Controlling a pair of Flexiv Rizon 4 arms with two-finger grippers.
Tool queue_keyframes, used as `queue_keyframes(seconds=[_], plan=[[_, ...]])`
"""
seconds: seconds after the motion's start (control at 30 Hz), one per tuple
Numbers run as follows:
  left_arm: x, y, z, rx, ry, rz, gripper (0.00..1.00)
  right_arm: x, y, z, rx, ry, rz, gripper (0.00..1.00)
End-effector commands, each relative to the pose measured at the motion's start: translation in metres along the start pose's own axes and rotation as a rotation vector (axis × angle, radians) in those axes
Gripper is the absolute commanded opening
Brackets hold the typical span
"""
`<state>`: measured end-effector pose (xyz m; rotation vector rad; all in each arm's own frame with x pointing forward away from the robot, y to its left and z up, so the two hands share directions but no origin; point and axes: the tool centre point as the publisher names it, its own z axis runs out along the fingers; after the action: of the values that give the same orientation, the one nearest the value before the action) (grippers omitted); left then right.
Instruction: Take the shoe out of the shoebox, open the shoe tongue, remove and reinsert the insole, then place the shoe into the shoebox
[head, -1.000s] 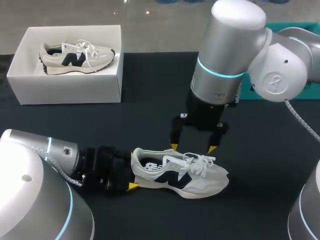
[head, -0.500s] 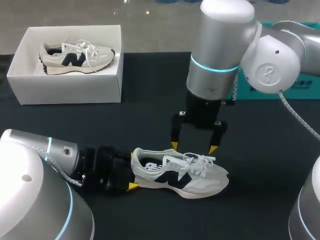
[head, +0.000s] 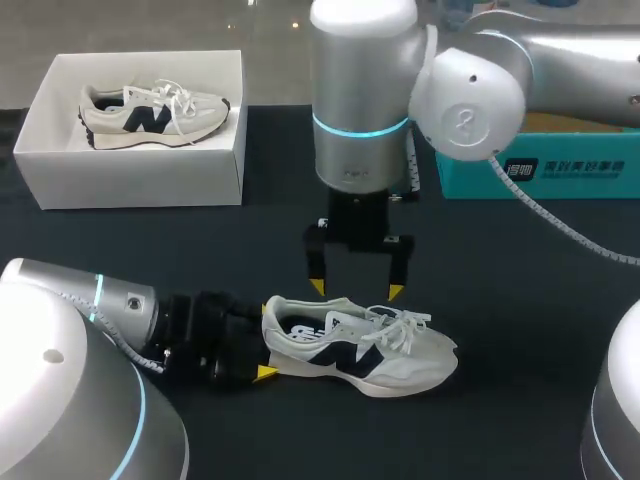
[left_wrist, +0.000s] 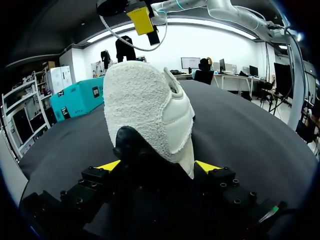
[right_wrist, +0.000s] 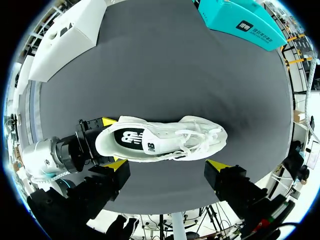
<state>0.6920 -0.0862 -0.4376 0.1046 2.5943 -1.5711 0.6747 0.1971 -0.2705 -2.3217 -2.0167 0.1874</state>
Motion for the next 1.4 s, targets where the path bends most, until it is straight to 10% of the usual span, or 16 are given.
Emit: queue_keyframes(seconds=[0.03,1.4], plan=[[0.002,0.001,0.001,-0.004,0.001,0.0,0.0,0.03,-0.001,0.007,-0.015,-0.196,-0.005,1.0],[0.002,0.001,0.001,-0.004,0.001,0.0,0.0,0.03,-0.008,0.073,-0.156,-0.402,0.048,1.0]])
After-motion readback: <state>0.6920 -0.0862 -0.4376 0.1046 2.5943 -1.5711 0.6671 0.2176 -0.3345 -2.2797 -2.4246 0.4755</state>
